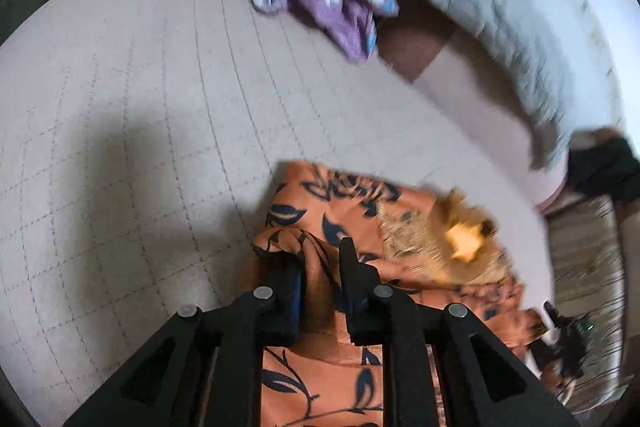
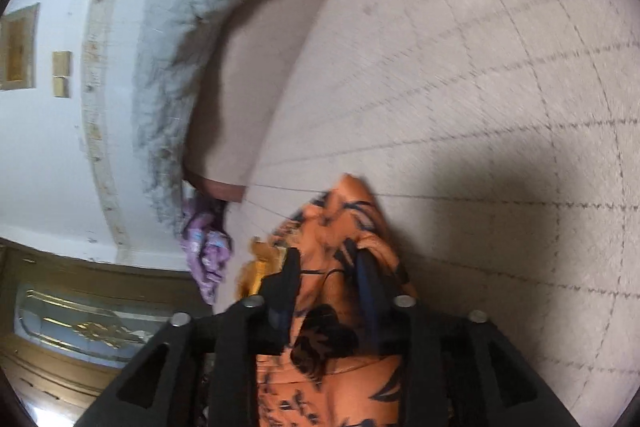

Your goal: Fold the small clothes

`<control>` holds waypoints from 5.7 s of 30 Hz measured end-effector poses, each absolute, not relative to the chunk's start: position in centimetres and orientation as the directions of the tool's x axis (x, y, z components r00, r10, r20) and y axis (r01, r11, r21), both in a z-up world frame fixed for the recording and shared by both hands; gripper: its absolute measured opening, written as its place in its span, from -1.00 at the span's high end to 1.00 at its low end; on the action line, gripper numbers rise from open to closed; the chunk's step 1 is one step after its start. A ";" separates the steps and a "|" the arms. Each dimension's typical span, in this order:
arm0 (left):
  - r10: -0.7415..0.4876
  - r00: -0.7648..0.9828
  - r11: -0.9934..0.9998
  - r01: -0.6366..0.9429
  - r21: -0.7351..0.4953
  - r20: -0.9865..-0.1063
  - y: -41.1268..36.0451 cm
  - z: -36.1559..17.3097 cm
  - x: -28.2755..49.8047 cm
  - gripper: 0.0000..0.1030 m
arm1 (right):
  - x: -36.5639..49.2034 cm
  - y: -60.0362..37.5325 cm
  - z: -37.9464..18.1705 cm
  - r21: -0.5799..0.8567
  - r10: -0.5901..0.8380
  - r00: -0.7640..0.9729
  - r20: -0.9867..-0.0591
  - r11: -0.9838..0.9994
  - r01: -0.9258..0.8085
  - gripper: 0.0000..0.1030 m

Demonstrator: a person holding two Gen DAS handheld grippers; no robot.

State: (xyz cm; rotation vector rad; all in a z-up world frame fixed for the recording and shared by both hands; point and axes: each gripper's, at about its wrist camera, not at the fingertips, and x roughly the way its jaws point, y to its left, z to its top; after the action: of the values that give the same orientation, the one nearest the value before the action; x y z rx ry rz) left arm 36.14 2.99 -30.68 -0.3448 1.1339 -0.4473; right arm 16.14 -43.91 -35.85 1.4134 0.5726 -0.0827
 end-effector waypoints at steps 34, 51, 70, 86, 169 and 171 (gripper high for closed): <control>-0.586 0.295 0.795 0.030 -0.606 -0.755 1.2 -33.1 43.7 0.51 | 23.4 -45.8 -37.4 0.905 0.332 0.853 -0.402 0.288 0.314 0.67; -0.358 0.417 0.932 0.208 -0.296 -0.835 3.2 -28.3 26.2 -0.16 | 18.3 -43.6 -31.9 0.829 0.215 0.861 -0.461 0.452 0.330 -0.30; -0.119 0.407 0.949 0.313 0.016 -0.906 1.6 -24.8 17.7 -0.20 | 10.6 -33.5 -34.0 0.675 0.301 0.697 -0.650 0.650 0.349 0.27; -0.106 0.471 0.954 0.296 0.044 -0.876 -2.8 -26.1 19.6 -0.22 | 11.5 -28.7 -27.4 0.625 0.245 0.803 -0.543 0.756 0.192 0.21; 0.048 0.731 0.984 0.081 0.156 -0.681 0.6 -29.5 20.8 -0.42 | 12.4 -33.4 -29.3 0.617 0.125 0.749 -0.650 0.662 0.425 0.12; 0.058 0.703 0.985 0.074 0.153 -0.709 0.9 -30.1 21.4 -0.42 | 11.8 -33.4 -29.3 0.616 0.093 0.762 -0.641 0.655 0.438 0.12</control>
State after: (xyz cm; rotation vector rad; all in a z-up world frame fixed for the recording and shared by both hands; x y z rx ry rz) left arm 21.37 0.86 -30.10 0.1755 0.7924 -0.0092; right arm 11.82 -33.40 -29.30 0.8487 0.6952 -0.2146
